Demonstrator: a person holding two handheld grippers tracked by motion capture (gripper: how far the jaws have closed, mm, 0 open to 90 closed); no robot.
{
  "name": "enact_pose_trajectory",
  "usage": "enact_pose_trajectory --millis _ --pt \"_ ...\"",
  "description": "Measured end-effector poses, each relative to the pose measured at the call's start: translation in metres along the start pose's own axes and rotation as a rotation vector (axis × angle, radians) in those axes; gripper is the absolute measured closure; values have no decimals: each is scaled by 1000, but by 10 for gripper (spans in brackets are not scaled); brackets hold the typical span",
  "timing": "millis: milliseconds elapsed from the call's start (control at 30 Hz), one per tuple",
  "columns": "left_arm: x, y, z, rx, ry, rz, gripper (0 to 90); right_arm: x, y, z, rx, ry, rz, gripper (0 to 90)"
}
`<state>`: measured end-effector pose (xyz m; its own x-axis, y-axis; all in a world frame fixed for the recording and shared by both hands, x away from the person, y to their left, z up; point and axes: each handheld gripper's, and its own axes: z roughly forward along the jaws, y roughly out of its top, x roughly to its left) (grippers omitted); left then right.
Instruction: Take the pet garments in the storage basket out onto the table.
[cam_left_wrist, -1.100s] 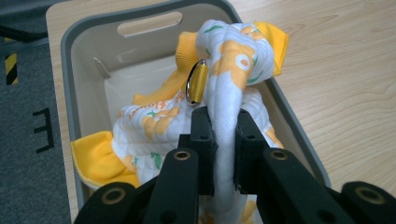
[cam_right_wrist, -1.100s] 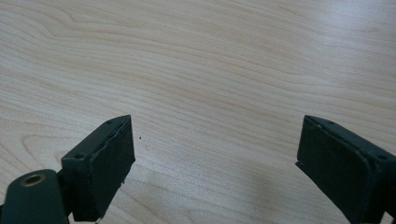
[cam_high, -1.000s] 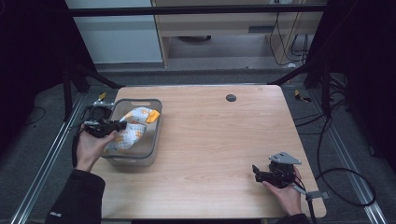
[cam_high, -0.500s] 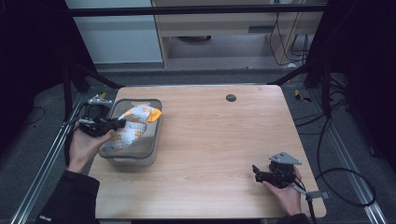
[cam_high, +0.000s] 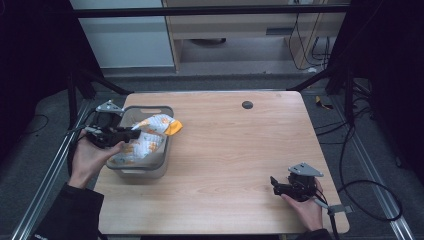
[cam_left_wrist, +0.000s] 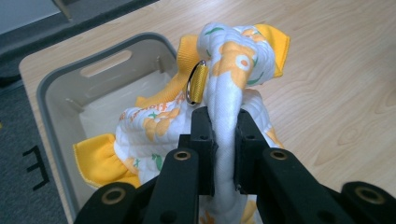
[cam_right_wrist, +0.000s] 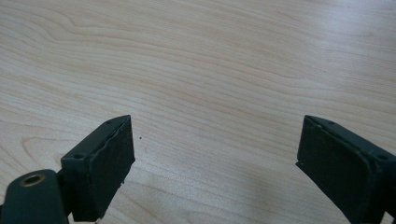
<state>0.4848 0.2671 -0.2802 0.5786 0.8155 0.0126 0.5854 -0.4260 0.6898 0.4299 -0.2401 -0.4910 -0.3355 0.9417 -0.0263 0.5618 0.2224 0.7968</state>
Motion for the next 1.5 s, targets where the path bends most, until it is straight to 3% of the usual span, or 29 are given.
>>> enact_pose_trajectory --millis 400,433,600,900,1500 --pt "-25 13 0 5 -62 80 811 -1 0 -2 -28 -5 -9 118" --pt "-30 15 1 7 -70 101 811 -1 0 -3 -32 -5 -3 119" --pt "-41 19 4 7 -84 120 811 -2 0 -4 -46 -6 0 120" --pt "-71 27 23 30 -130 191 812 -4 -1 -7 -65 -16 2 118" --pt "-111 37 59 46 -224 276 811 -10 -2 -10 -84 -45 26 122"
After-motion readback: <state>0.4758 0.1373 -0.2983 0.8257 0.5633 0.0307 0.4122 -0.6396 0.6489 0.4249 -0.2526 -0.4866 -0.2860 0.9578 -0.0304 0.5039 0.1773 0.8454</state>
